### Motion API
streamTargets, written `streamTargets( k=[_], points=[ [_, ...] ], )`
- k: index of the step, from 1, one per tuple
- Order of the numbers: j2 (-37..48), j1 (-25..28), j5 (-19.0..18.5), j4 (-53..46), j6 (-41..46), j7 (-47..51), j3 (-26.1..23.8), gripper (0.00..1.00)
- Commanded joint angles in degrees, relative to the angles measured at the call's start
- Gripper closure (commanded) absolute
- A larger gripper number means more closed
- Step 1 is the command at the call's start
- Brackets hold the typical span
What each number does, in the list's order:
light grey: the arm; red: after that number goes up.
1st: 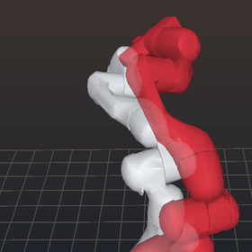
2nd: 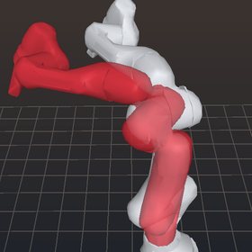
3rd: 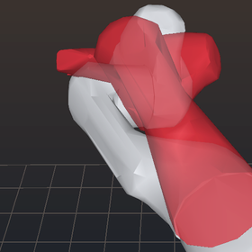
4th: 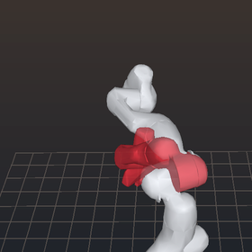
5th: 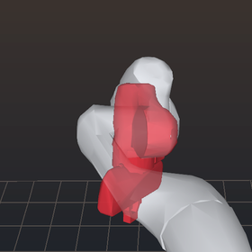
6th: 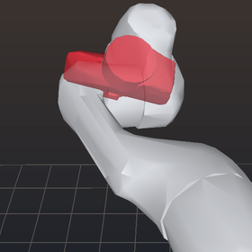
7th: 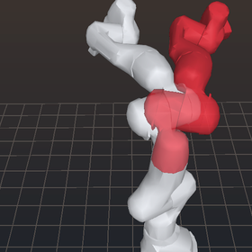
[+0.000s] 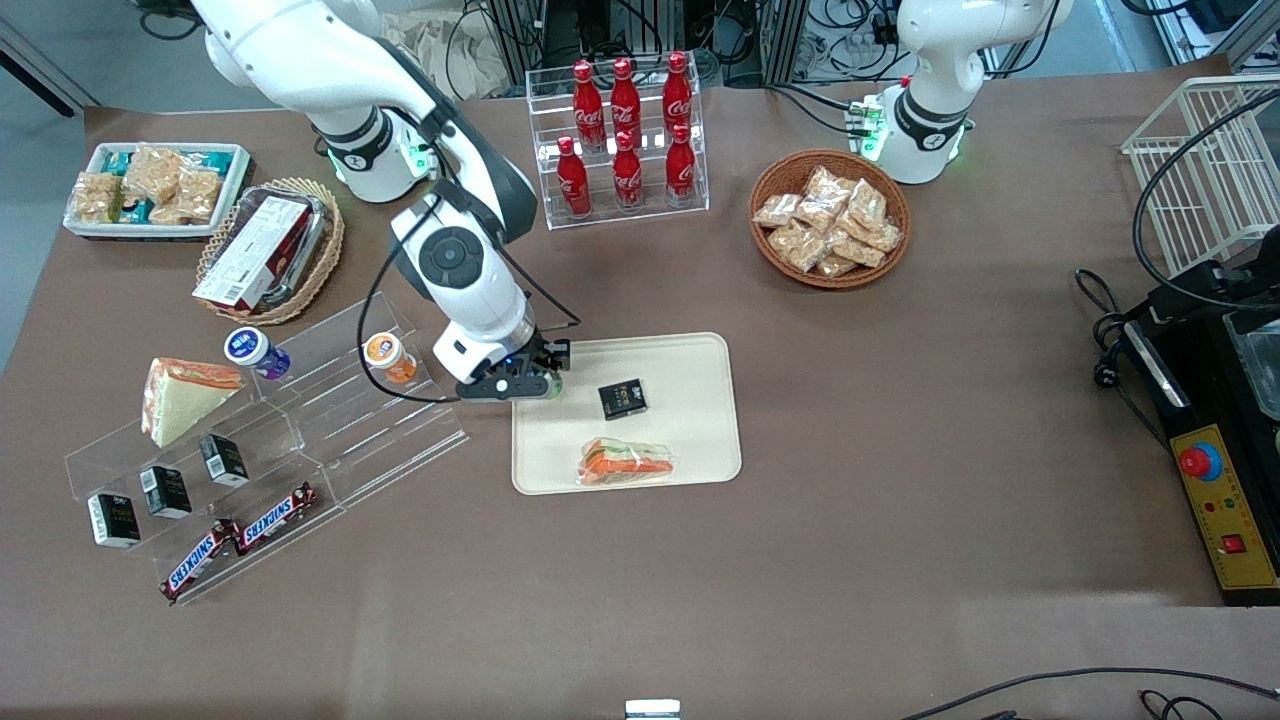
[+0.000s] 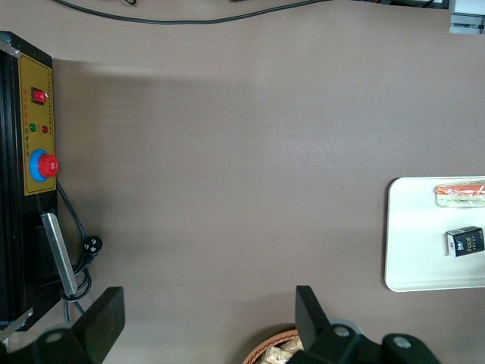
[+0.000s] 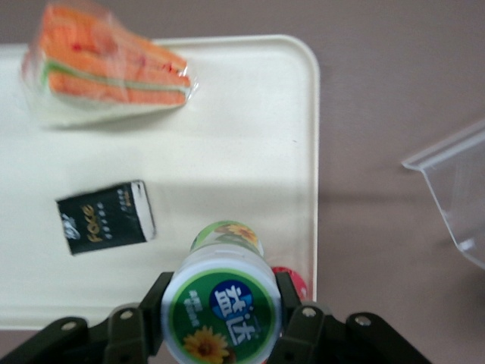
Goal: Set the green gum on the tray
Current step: 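Carry the tub over the cream tray beside the red-capped tub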
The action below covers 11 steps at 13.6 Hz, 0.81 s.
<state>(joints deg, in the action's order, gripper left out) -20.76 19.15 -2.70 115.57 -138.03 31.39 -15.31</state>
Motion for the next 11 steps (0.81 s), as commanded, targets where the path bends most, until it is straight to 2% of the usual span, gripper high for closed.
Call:
streamTargets(
  k=[1, 3, 4, 6, 8, 11],
  points=[
    [-2.7, -0.5, -1.2, -0.3, -3.2, -8.8, -0.2, 0.62],
    [-3.7, -0.1, -1.3, 0.0, -4.8, -11.3, -0.1, 0.62],
    [-3.9, -0.2, -1.3, 0.4, -5.7, -13.8, -0.1, 0.56],
    [-4.6, -0.3, -1.3, 0.7, -7.2, -16.1, -0.1, 0.51],
    [-5.2, -0.3, -1.3, 0.8, -8.2, -16.2, 0.0, 0.06],
    [-5.3, -0.4, -1.3, 1.0, -8.3, -16.3, 0.0, 0.04]
  ],
)
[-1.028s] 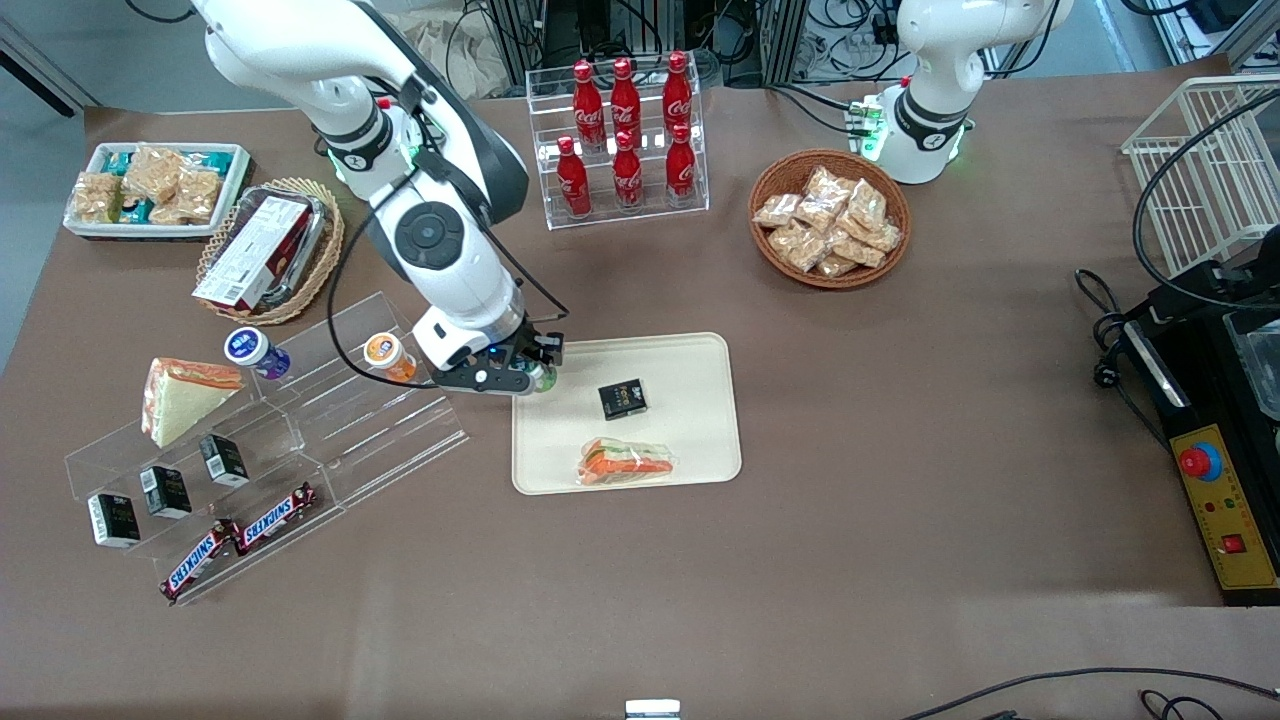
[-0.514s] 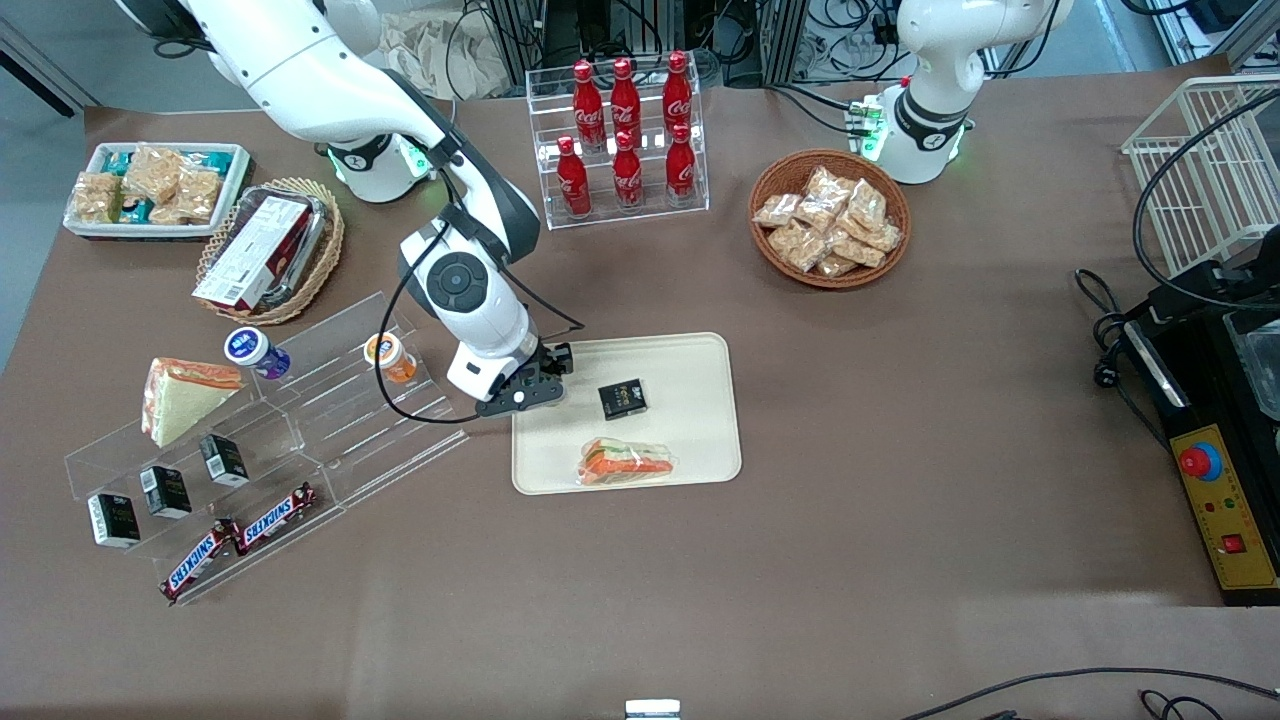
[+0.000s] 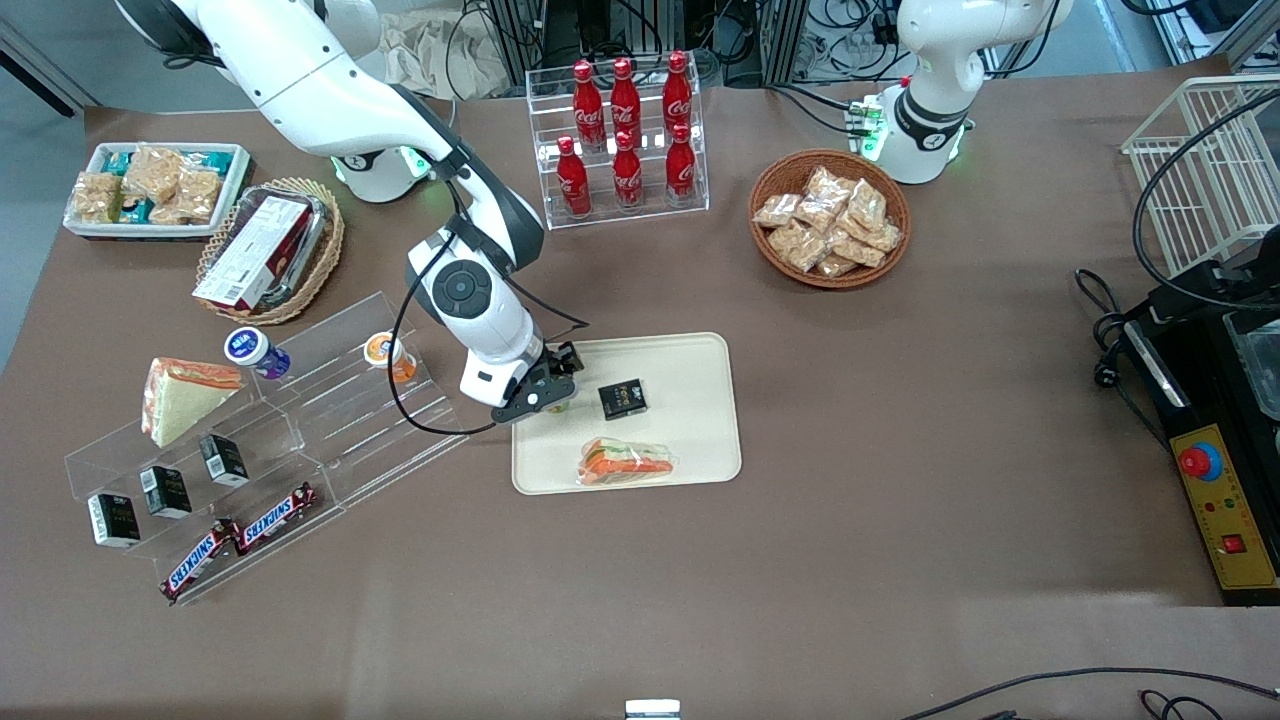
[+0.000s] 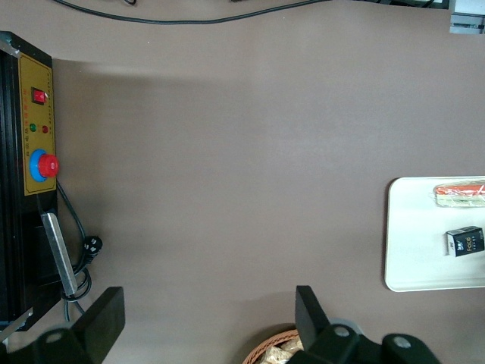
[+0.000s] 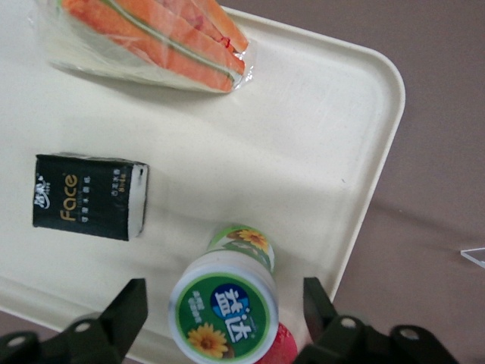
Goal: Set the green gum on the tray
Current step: 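Carry the tub over the cream tray beside the red-capped tub, then lower the tub onto the tray and open the right gripper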
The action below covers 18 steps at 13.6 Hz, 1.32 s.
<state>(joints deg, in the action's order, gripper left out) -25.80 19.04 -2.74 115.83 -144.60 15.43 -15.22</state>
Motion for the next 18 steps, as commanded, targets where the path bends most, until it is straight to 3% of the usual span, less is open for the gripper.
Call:
streamTargets(
  k=[1, 6, 11, 14, 18],
  points=[
    [-0.3, -0.3, -1.3, 0.7, -1.7, -0.3, -0.1, 0.04],
    [1.7, -0.9, -1.2, 0.2, -0.3, -1.3, -0.2, 0.04],
    [10.1, -1.1, 0.2, -9.3, 23.1, -2.2, -0.2, 0.04],
    [14.3, -1.1, 3.8, -17.8, 37.2, -2.2, 0.2, 0.03],
    [19.2, -4.4, 4.0, -28.5, 52.3, -2.2, 0.7, 0.03]
  ],
)
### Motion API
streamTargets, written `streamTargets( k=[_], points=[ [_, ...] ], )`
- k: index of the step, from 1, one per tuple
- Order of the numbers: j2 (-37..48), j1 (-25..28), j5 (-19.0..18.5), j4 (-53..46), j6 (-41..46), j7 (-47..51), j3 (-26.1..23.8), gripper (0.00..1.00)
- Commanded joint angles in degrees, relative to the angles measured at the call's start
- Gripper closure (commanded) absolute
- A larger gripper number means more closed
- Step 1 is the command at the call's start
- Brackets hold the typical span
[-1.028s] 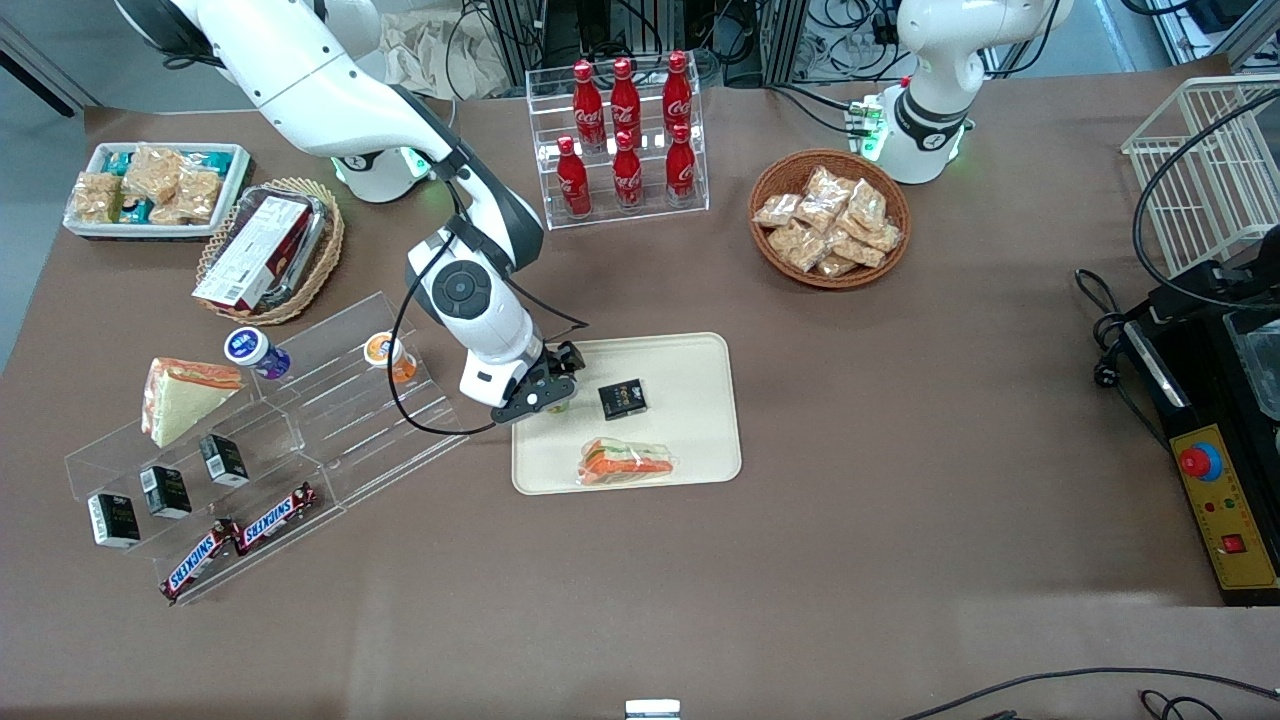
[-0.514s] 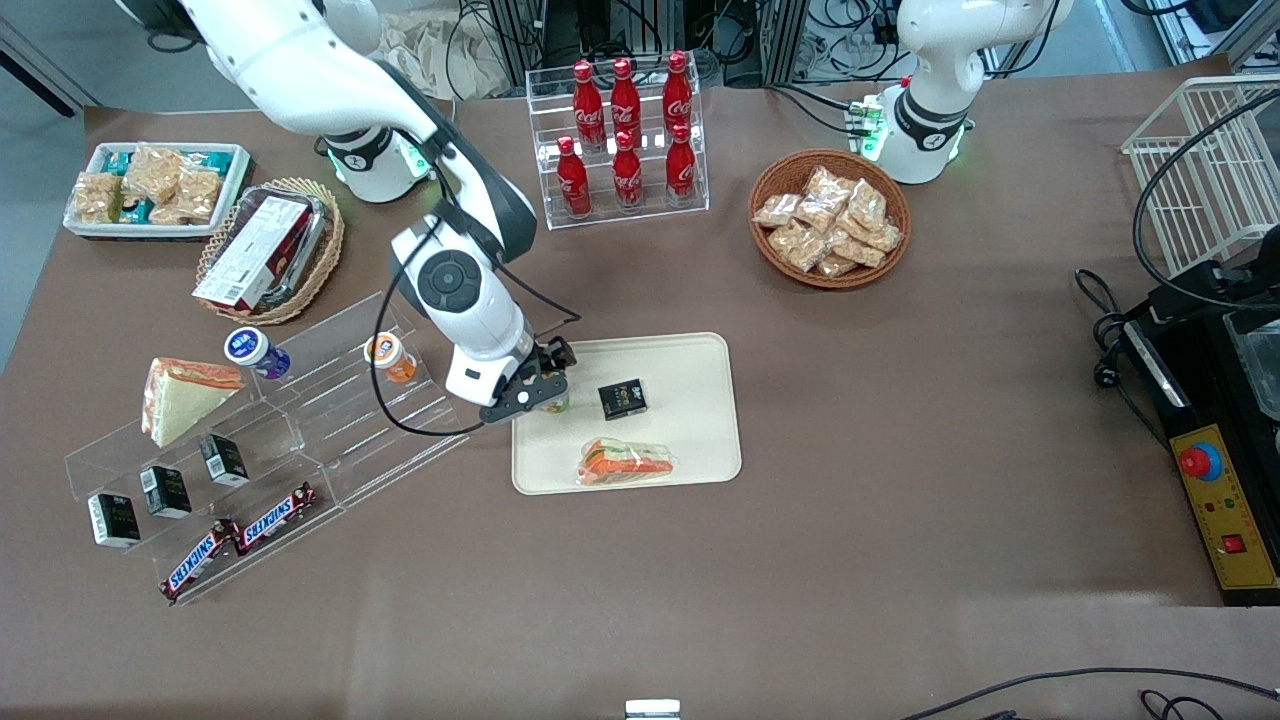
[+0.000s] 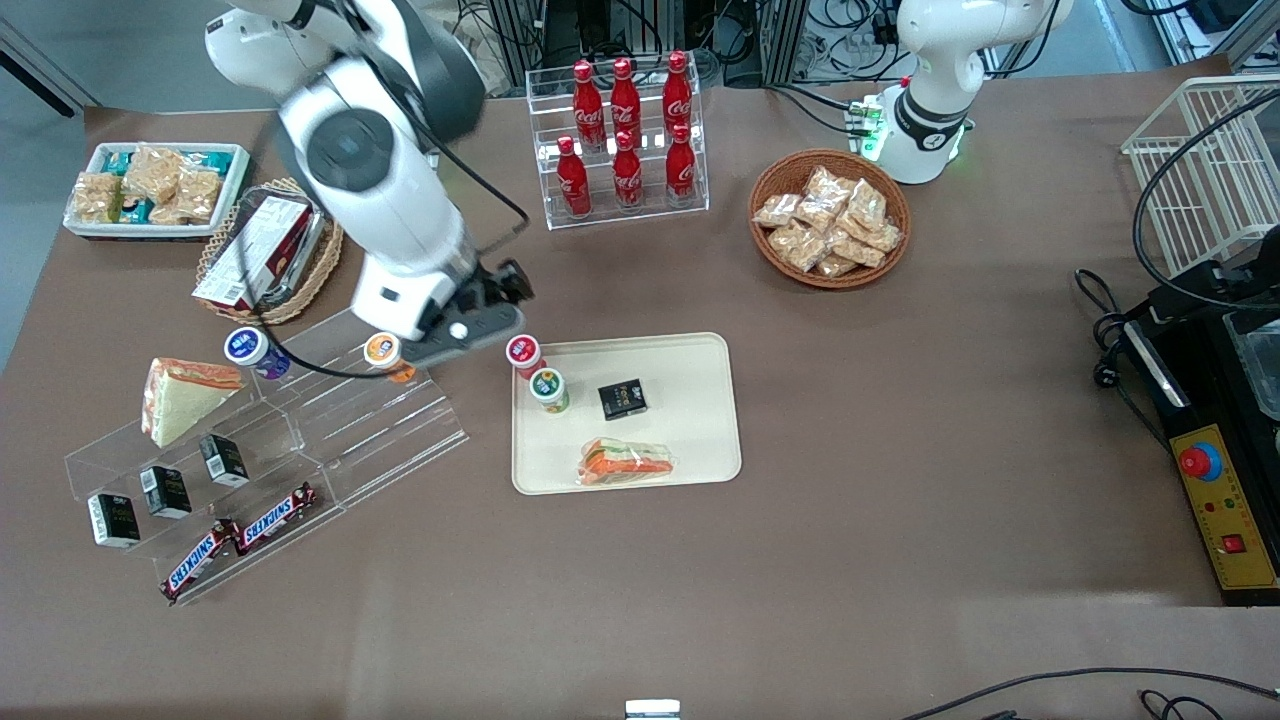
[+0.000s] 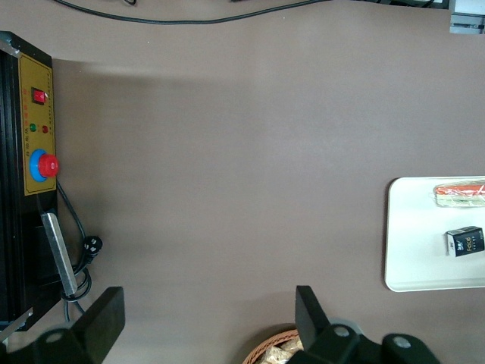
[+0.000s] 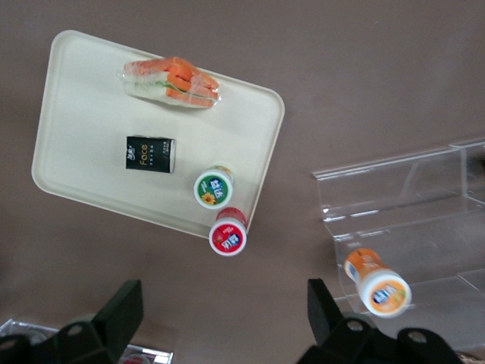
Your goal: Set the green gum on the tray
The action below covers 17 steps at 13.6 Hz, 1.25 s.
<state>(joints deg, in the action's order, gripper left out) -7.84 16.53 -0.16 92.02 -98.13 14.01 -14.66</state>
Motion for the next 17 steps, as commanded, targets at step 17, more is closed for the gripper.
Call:
streamTargets(
  k=[17],
  points=[
    [10.4, -9.8, 1.5, -4.2, 9.5, -19.0, 23.9, 0.03]
  ],
)
